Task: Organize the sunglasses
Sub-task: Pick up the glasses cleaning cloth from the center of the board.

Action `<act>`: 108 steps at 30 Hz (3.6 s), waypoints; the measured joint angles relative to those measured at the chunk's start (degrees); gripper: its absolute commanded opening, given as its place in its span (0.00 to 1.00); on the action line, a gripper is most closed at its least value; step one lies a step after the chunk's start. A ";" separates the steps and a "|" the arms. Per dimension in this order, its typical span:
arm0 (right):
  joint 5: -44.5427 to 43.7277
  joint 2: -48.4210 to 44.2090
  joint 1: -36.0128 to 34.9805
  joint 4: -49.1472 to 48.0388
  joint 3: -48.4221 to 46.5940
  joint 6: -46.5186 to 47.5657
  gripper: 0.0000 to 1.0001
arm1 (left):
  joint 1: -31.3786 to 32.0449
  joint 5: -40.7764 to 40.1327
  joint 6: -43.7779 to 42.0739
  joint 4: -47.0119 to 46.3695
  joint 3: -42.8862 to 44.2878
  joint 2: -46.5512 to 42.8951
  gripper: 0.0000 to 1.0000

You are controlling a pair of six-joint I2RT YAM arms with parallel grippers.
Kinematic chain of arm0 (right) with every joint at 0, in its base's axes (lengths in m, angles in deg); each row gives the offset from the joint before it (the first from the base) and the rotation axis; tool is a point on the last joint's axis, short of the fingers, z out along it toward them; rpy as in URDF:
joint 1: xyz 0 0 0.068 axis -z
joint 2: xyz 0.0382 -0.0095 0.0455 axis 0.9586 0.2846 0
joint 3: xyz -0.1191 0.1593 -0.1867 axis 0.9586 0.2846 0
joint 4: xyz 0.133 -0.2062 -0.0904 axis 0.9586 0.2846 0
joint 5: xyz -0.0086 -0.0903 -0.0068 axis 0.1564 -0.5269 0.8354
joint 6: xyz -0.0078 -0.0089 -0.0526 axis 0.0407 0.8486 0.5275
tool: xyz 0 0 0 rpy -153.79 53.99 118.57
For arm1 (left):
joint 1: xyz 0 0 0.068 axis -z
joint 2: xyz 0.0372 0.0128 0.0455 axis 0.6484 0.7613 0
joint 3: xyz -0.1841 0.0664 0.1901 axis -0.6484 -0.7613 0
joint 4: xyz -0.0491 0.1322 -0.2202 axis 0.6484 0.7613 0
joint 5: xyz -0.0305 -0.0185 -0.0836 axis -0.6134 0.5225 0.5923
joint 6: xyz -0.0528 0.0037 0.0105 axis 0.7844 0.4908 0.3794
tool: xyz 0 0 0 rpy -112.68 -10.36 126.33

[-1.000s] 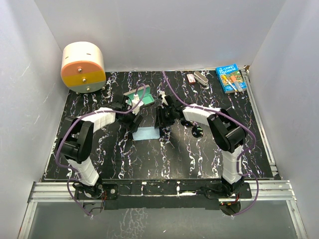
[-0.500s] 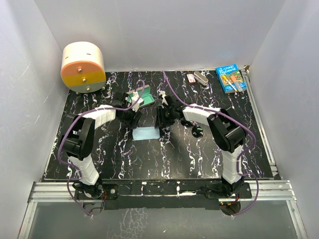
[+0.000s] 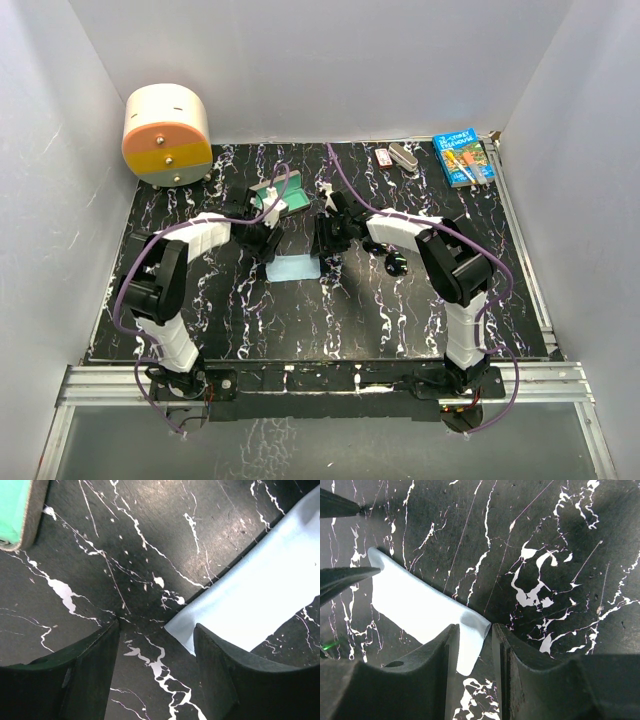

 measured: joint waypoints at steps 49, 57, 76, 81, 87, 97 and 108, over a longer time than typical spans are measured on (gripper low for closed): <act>0.50 0.81 0.11 -0.87 -0.59 -1.25 0.36 | 2.03 1.42 0.17 4.59 3.13 2.29 0.05; 0.66 0.83 0.20 -0.90 -0.59 -1.27 0.37 | 2.21 1.92 0.02 4.76 2.95 2.29 0.00; 2.43 0.76 2.08 -1.51 -0.20 -1.09 0.41 | 2.43 1.66 -0.42 6.19 3.43 2.29 0.00; 2.58 0.76 2.01 -1.51 -0.17 -0.61 0.41 | 2.58 1.62 -0.42 7.19 3.69 2.34 0.00; 2.16 0.59 1.49 -2.01 0.24 0.11 0.37 | 2.58 1.62 -0.42 7.74 3.96 2.47 0.00; 1.99 0.57 -0.57 -2.36 0.57 0.15 0.34 | 2.58 1.64 -0.63 8.41 4.35 2.71 0.00; -0.31 0.66 -1.33 -2.08 0.76 -0.33 0.08 | 2.58 1.64 -0.81 8.72 4.66 2.93 0.00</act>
